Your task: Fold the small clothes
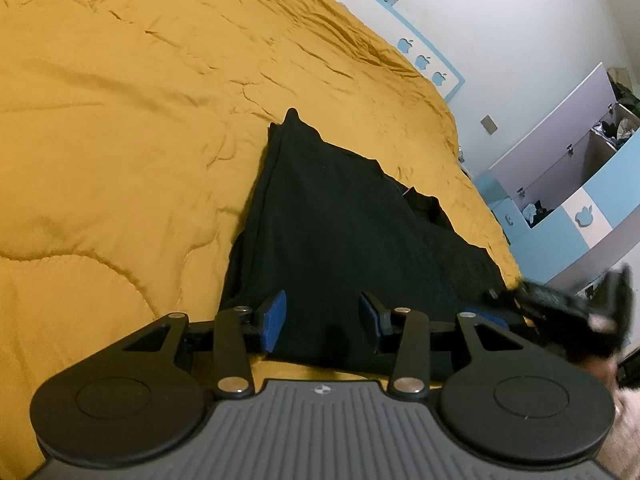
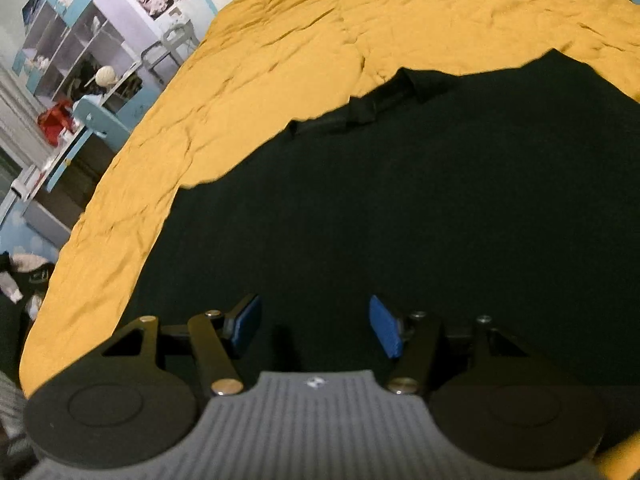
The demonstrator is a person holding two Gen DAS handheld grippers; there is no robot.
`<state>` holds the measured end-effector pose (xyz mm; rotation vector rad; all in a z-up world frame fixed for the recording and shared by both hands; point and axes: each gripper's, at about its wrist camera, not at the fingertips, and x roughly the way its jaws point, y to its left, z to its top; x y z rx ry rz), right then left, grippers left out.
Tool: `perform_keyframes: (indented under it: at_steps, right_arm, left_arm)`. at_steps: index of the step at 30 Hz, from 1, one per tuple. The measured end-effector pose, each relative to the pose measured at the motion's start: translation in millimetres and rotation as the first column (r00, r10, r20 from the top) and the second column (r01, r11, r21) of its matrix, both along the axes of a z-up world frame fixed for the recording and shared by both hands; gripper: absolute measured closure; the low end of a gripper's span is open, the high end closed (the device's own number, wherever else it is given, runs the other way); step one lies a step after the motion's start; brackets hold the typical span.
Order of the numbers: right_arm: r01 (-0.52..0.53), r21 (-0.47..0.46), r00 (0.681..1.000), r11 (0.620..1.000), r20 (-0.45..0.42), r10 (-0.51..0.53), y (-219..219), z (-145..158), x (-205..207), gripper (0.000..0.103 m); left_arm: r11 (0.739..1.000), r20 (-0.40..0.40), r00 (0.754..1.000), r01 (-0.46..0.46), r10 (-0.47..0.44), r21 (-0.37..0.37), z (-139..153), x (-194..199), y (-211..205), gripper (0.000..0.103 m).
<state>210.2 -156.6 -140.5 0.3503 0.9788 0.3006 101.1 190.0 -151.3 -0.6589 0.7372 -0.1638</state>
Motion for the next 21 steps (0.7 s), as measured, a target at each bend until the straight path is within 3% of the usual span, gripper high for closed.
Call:
perform_keyframes:
  at_steps: [7,10,18,21]
  right_arm:
    - [-0.009,0.044,0.999,0.999,-0.038,0.011,-12.5,0.9,-66.1,0.042]
    - [-0.061,-0.003,0.998,0.998,0.035,0.061,-9.0,-5.0,-81.7,0.042]
    - [-0.075,-0.052,0.992,0.996,0.096,0.08,-2.9,-18.1,-93.9,0.039]
    - [-0.113,-0.085,0.986,0.99,0.114,0.123,-0.7,-12.7,-94.4,0.036]
  left_arm:
    - [1.0,0.006,1.0,-0.012,0.012,0.003,-2.8,-0.4,-0.2,0.053]
    - [1.0,0.005,1.0,-0.009,0.009,0.011,-3.3,0.2,-0.9,0.053]
    - [1.0,-0.003,1.0,-0.006,0.006,0.012,-3.2,-0.3,-1.8,0.053]
    - [0.997,0.002,1.0,-0.026,0.026,-0.074,4.6,-1.5,5.6,0.053]
